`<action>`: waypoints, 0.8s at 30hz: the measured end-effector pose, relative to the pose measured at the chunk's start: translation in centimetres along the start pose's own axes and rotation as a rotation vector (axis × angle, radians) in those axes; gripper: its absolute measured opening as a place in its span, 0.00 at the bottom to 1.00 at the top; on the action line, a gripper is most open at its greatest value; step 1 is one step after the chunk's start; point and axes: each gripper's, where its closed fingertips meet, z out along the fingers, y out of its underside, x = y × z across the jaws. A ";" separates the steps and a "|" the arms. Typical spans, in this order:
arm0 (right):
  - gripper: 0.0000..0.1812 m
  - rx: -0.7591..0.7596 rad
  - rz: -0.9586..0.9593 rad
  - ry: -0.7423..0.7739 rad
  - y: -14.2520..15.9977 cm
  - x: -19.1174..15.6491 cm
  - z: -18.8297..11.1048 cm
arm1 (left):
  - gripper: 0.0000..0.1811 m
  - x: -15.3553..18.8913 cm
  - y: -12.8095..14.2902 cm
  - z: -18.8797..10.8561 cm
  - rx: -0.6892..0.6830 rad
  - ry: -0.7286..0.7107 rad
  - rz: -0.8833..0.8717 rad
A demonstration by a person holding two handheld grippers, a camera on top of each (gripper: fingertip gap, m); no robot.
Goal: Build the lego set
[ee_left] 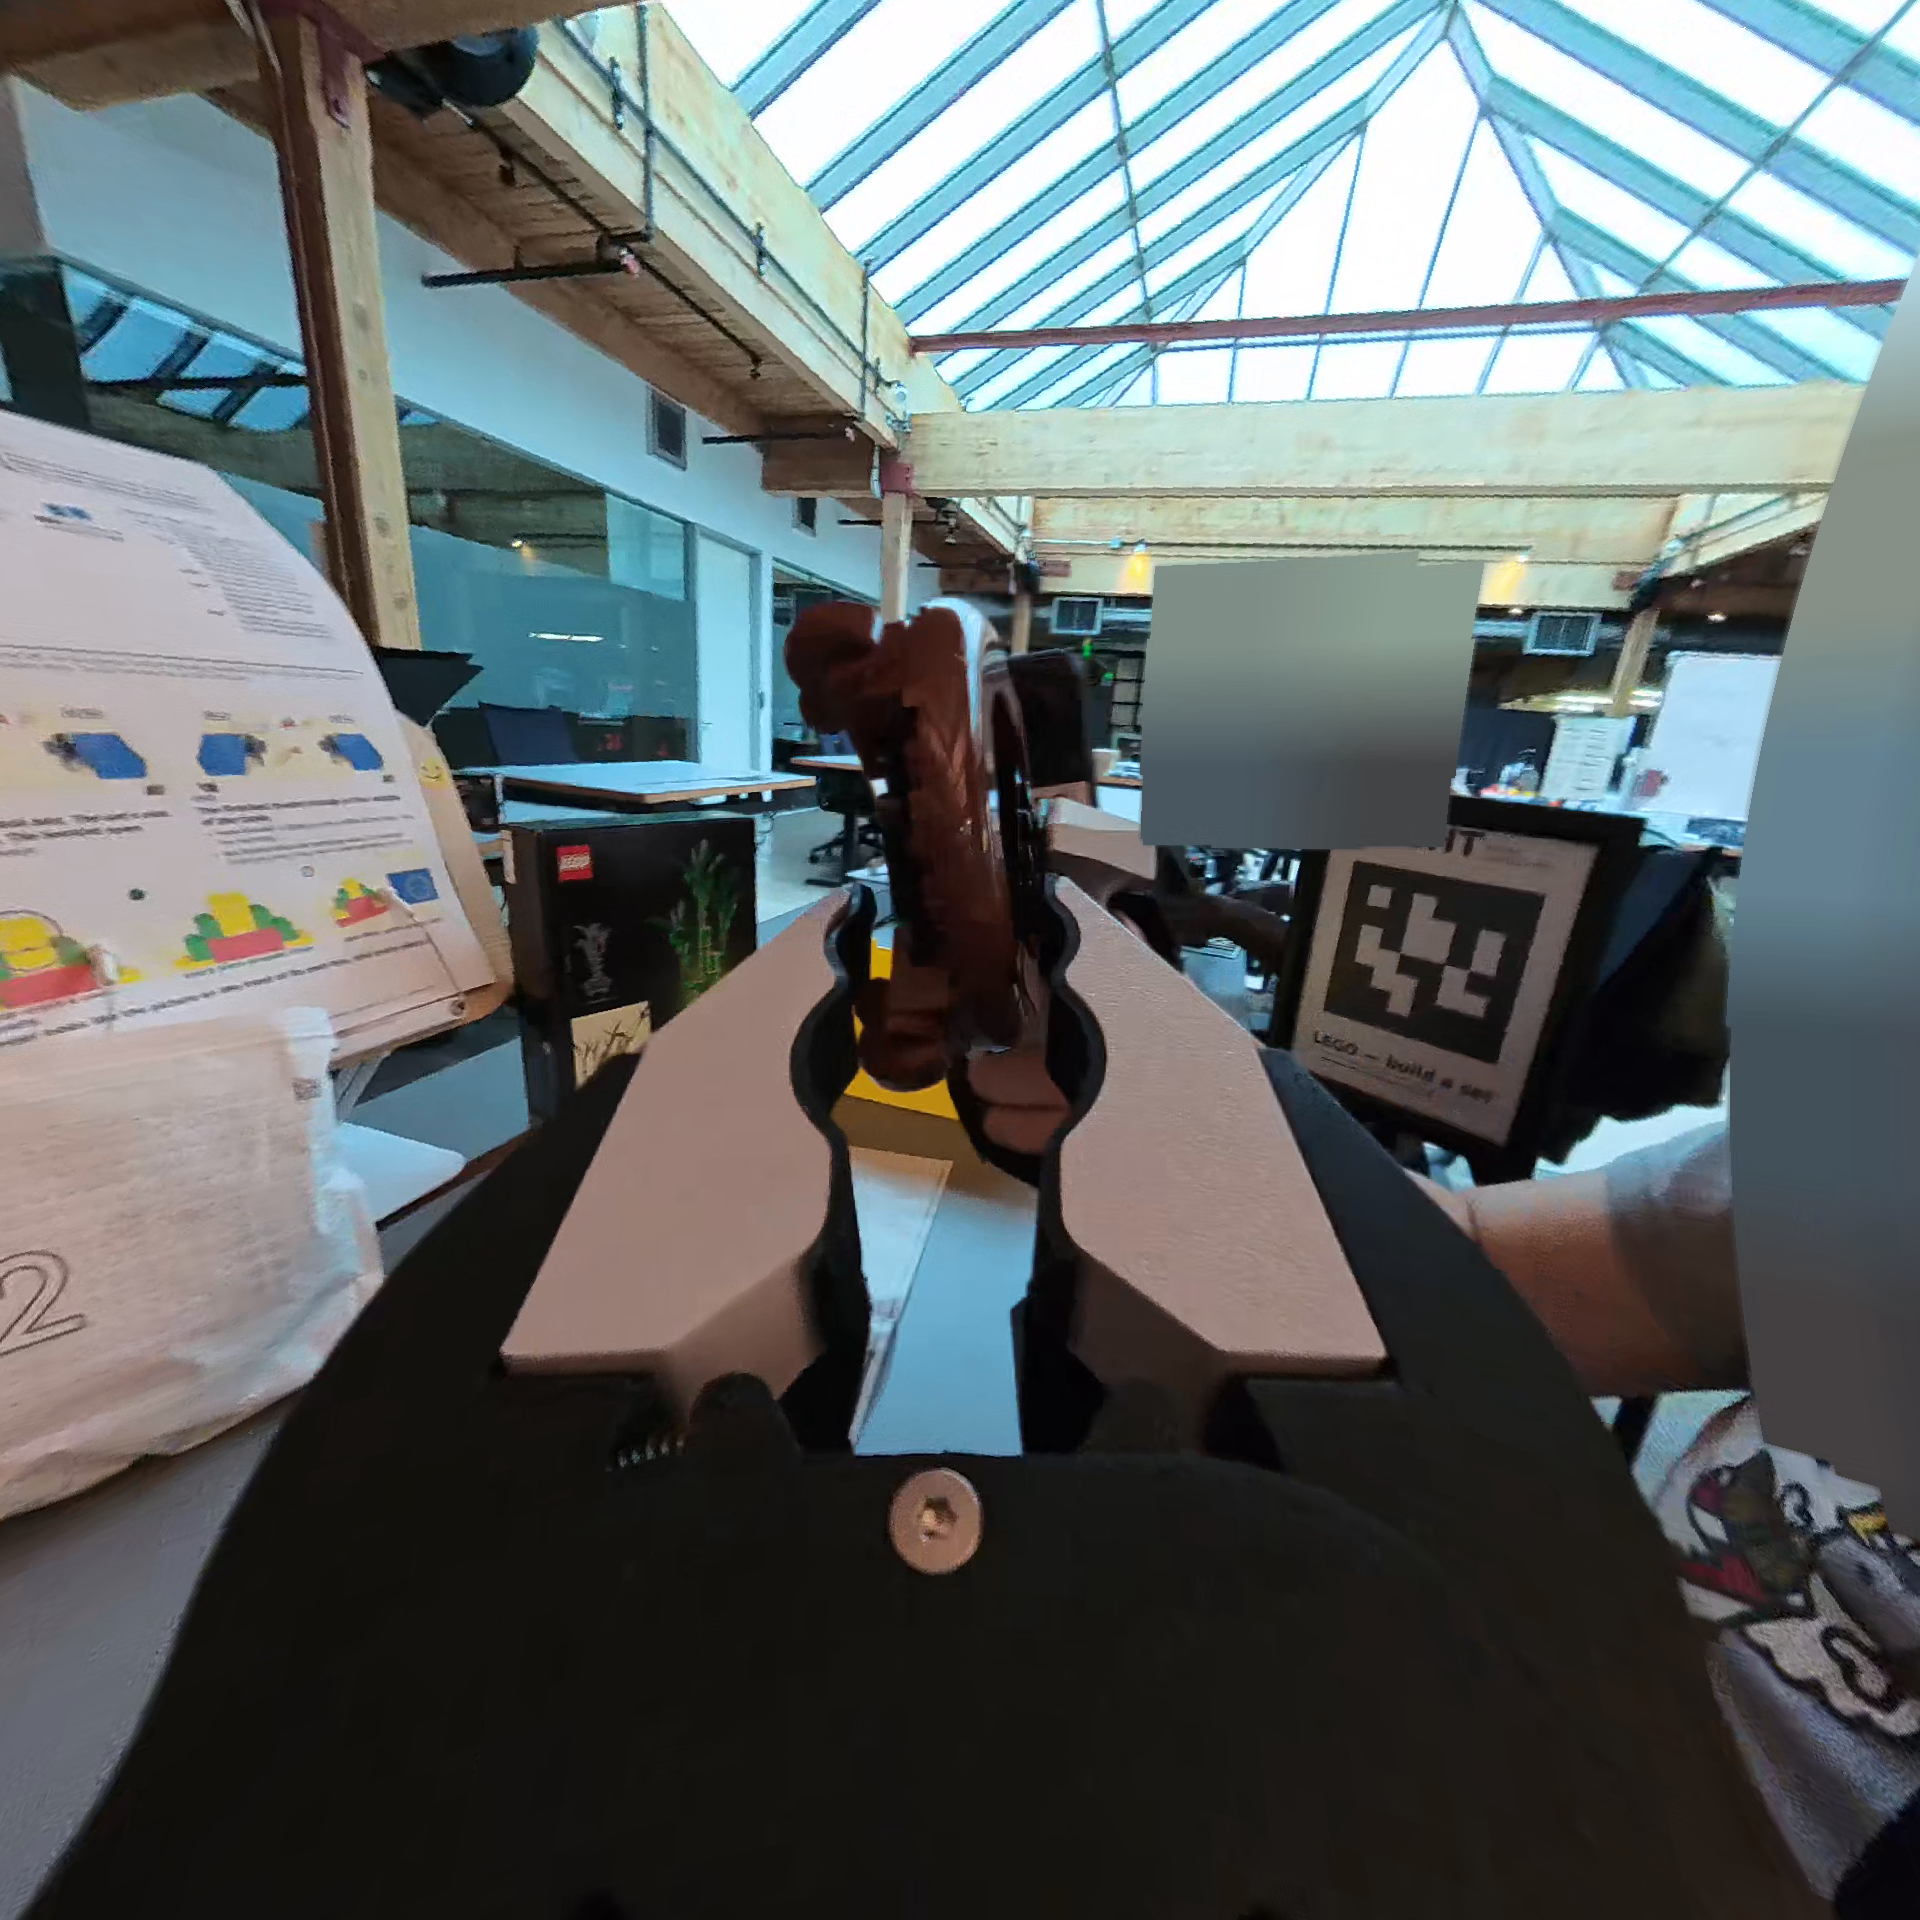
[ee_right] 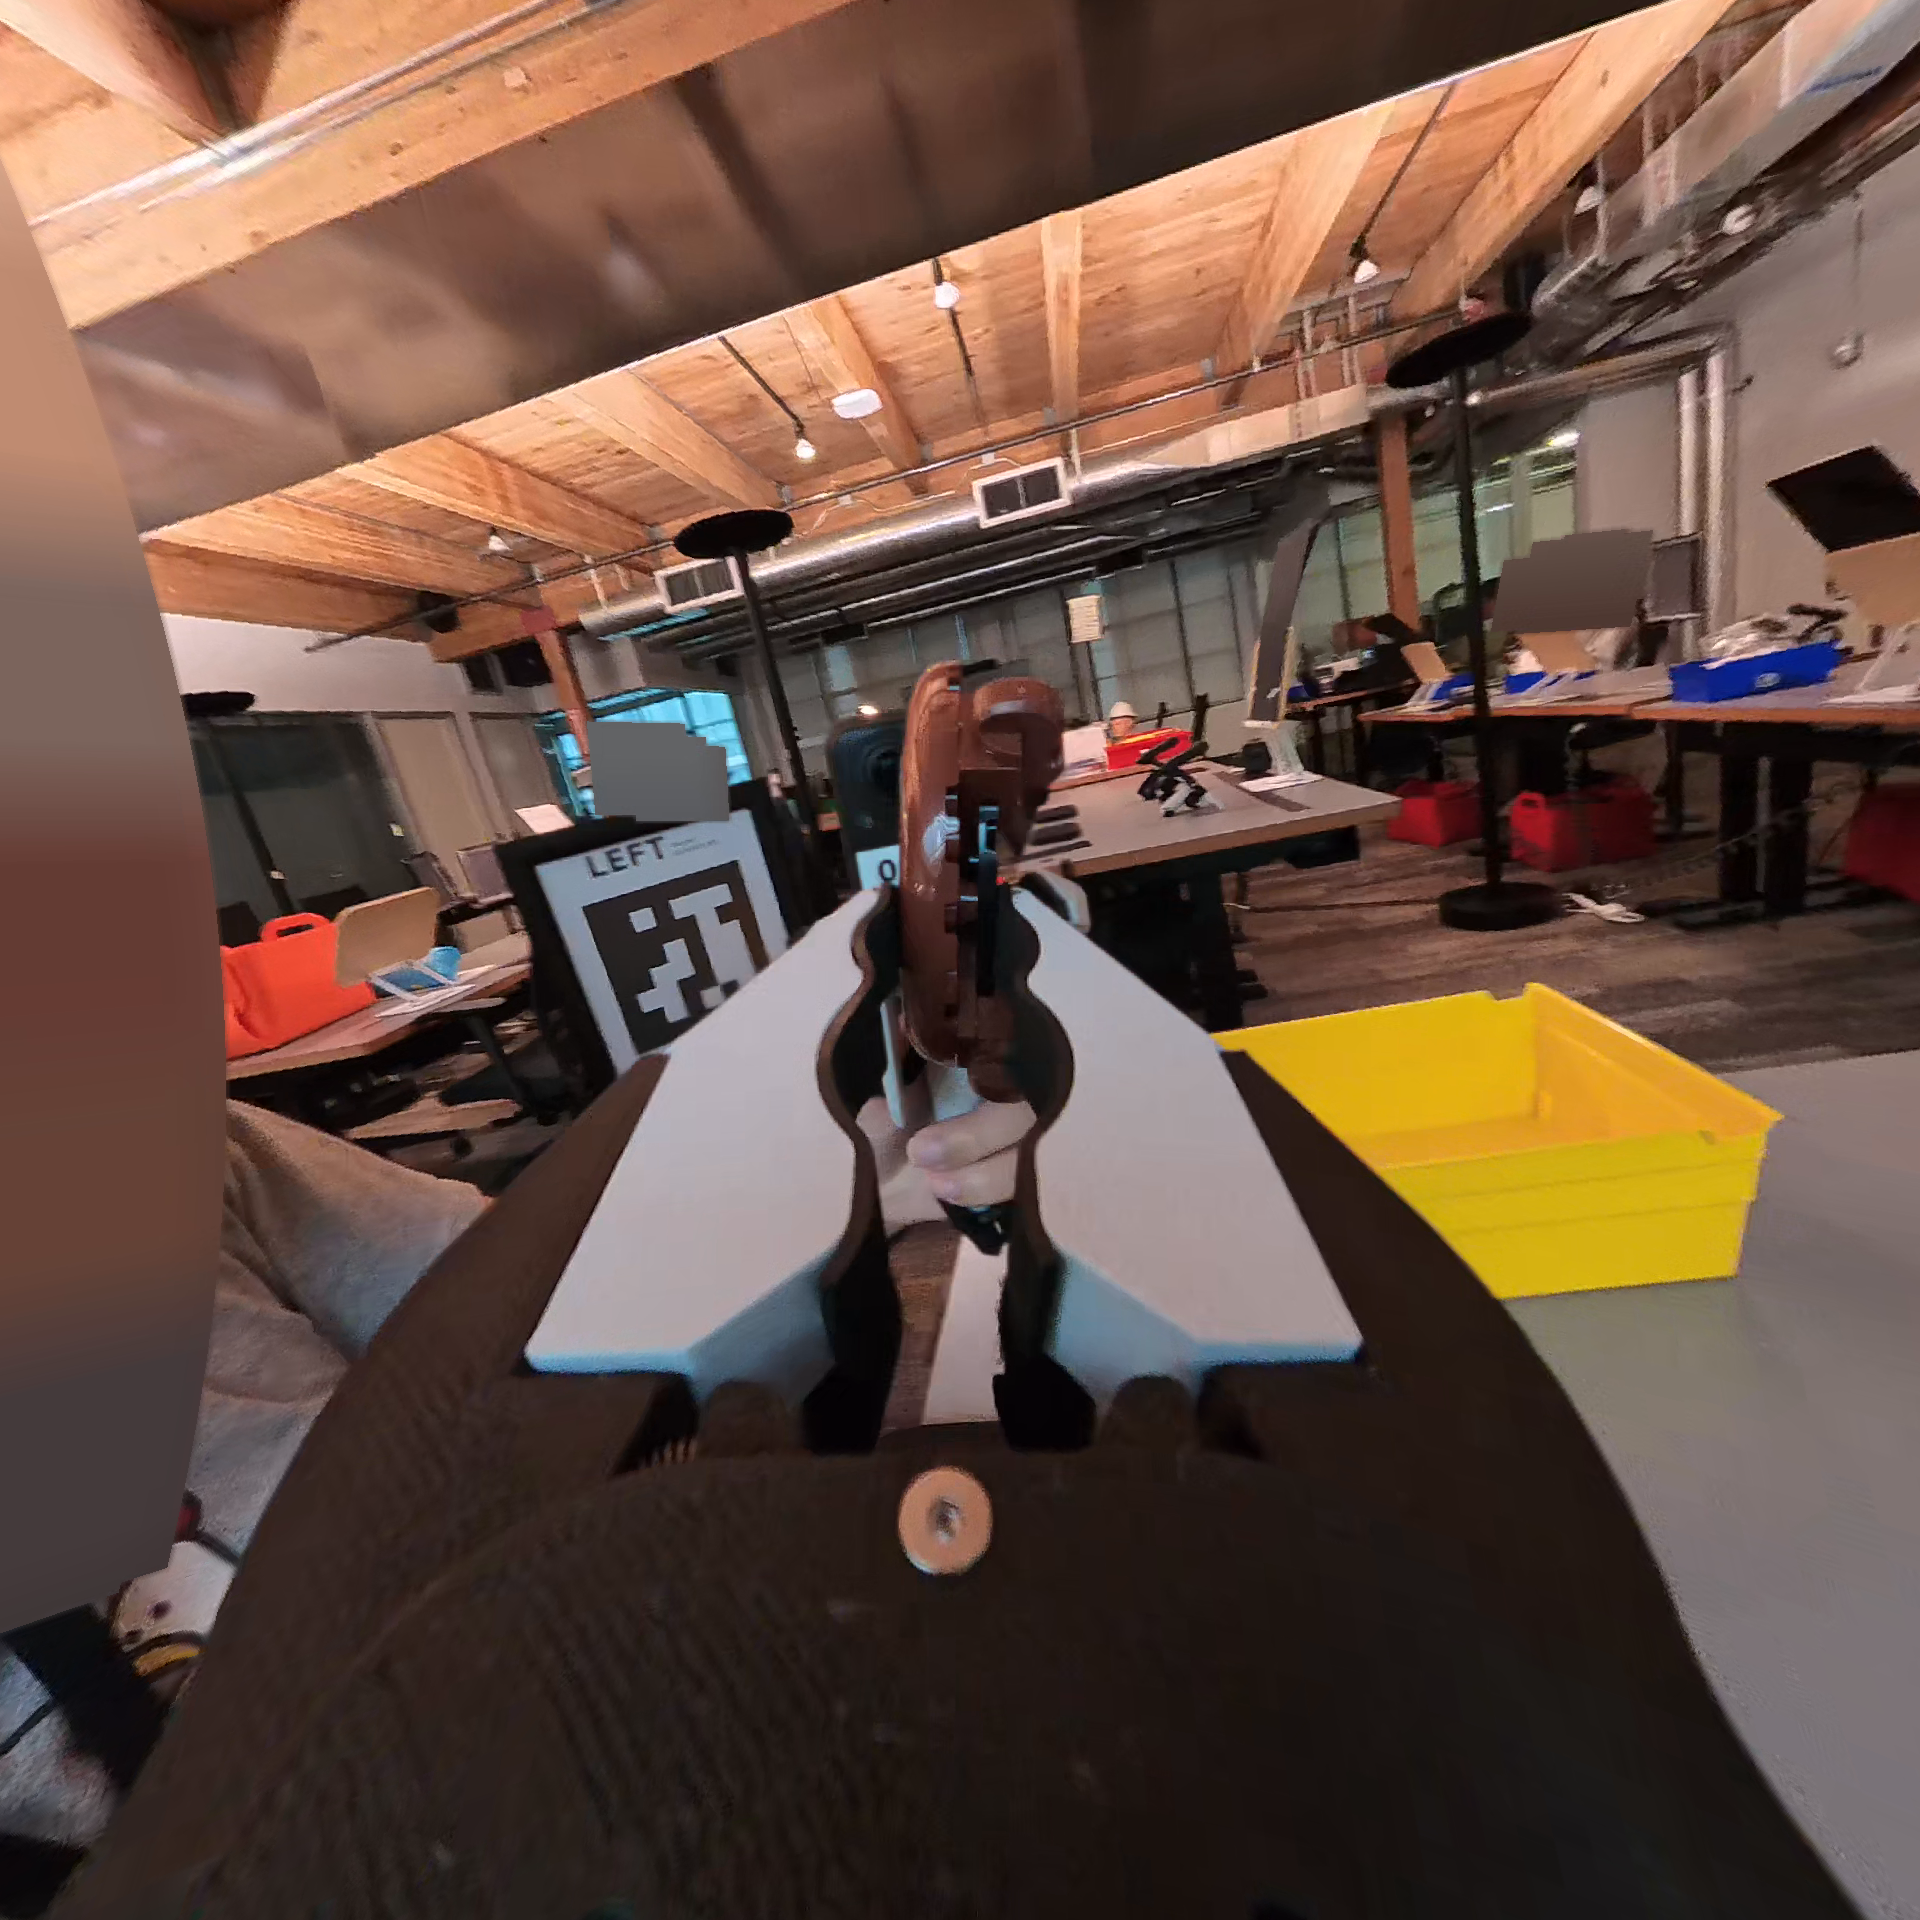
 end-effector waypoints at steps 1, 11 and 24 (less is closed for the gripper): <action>0.09 0.003 0.020 -0.022 0.3 0.0 0.2 | 0.14 0.3 0.2 -0.2 -0.001 0.028 -0.006; 0.10 0.112 0.127 -0.079 2.5 1.6 1.3 | 0.11 -0.7 2.4 -2.7 0.065 0.064 -0.192; 0.08 -0.778 -0.540 0.745 16.5 11.7 -10.2 | 0.30 -5.4 13.7 -13.2 -0.139 -0.357 -0.366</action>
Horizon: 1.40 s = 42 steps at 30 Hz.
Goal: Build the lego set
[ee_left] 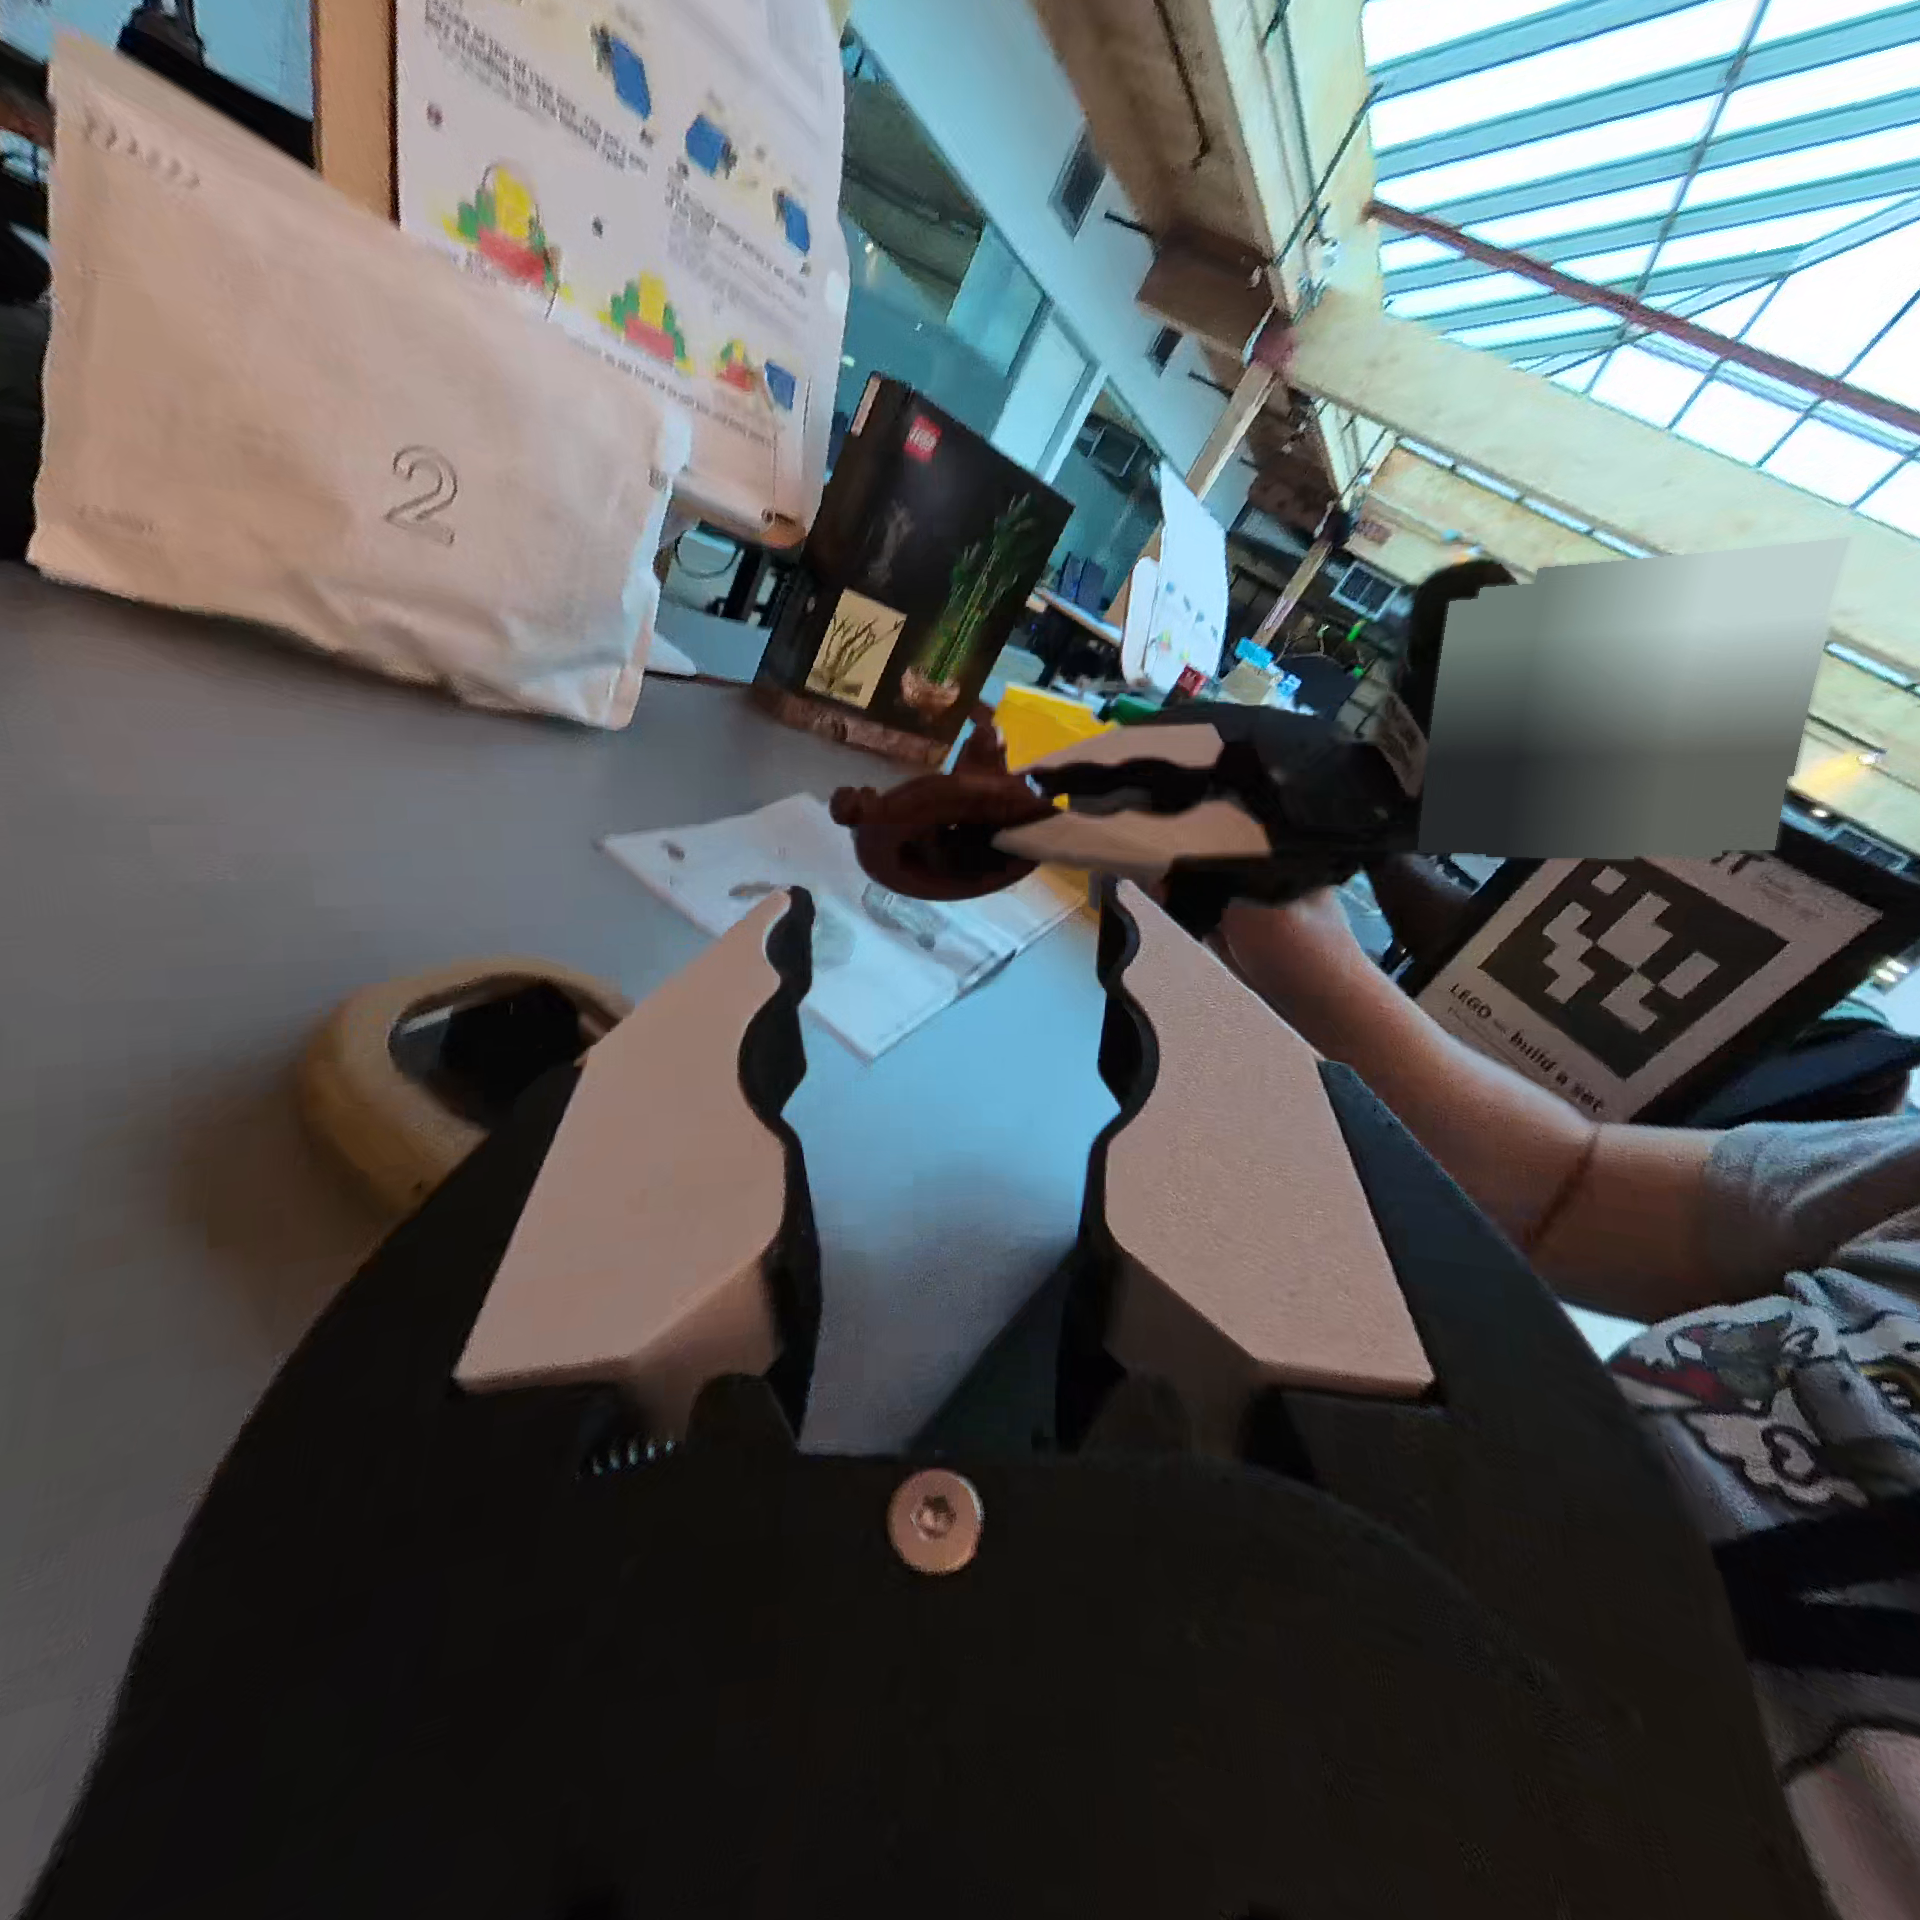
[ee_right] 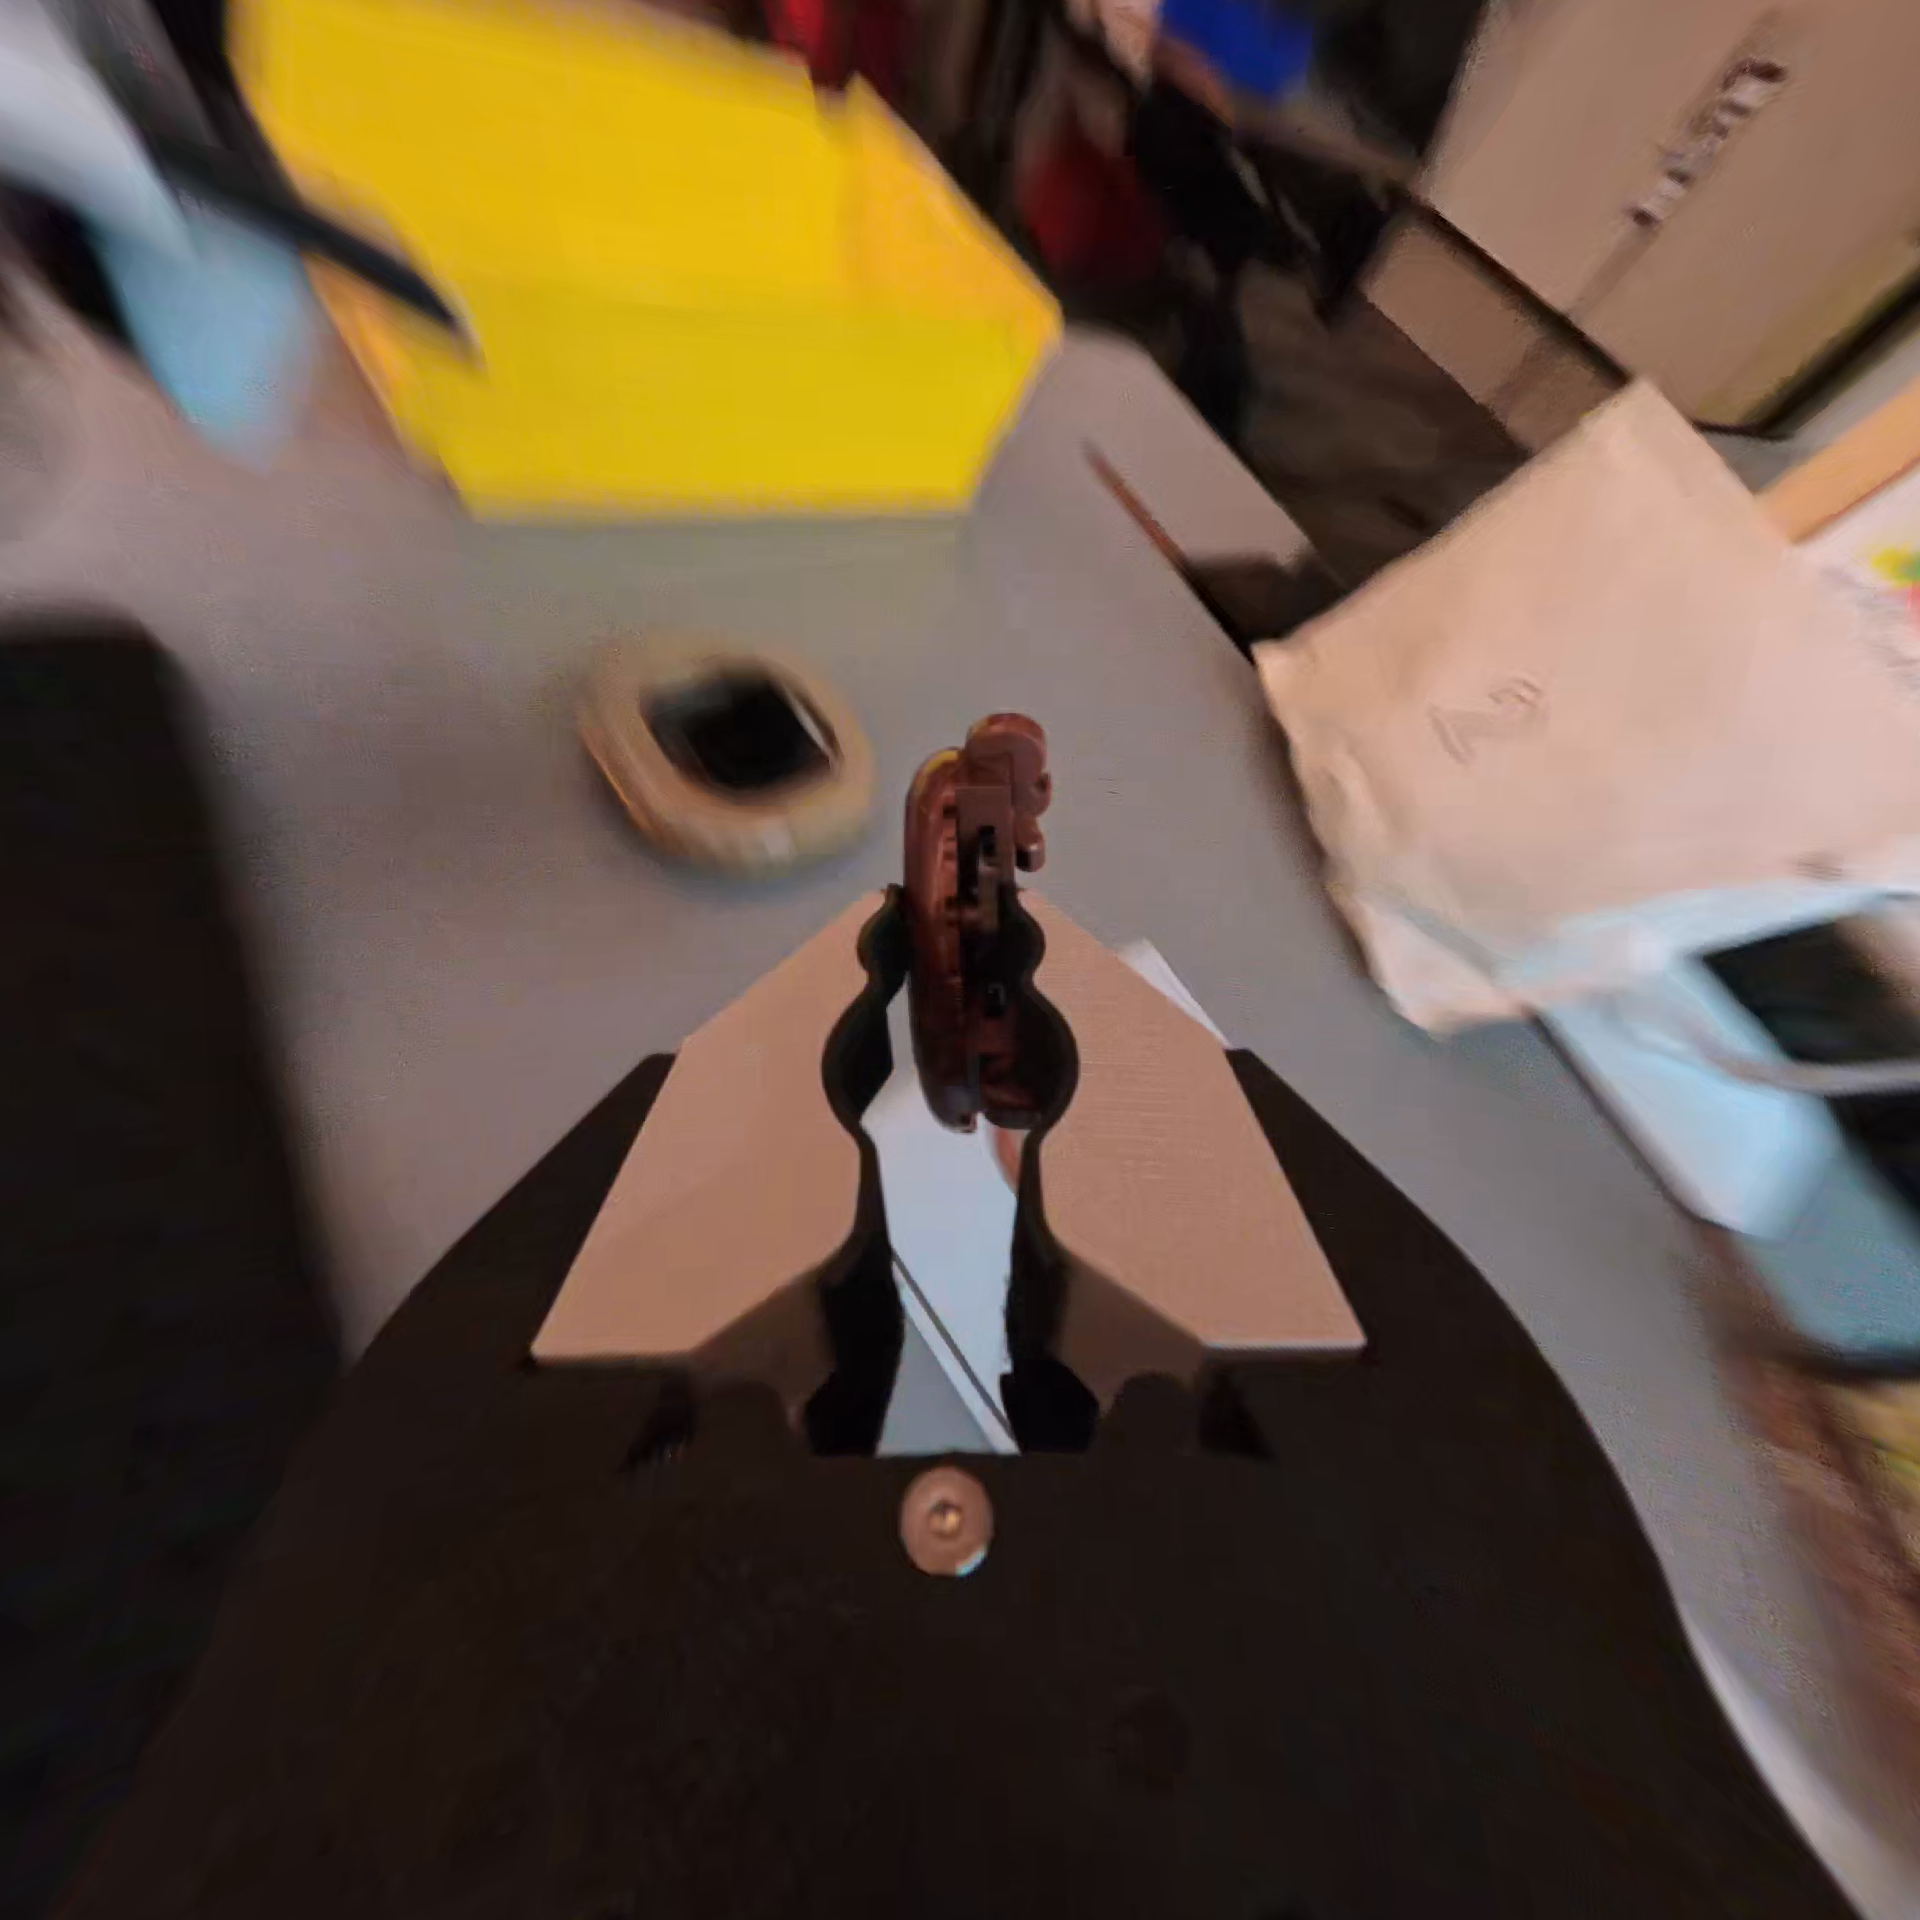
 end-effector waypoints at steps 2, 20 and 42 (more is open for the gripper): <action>0.08 -0.187 -0.278 0.170 3.5 -0.3 0.3 | 0.29 -0.6 1.1 -0.6 -0.031 -0.049 -0.003; 0.19 -0.576 -0.597 0.174 11.2 -3.1 2.2 | 0.27 1.2 2.9 -1.9 -0.070 0.013 -0.100; 0.59 -0.394 -0.206 -0.677 3.7 -9.2 15.8 | 0.35 -2.4 4.5 -4.1 -0.107 -0.154 -0.068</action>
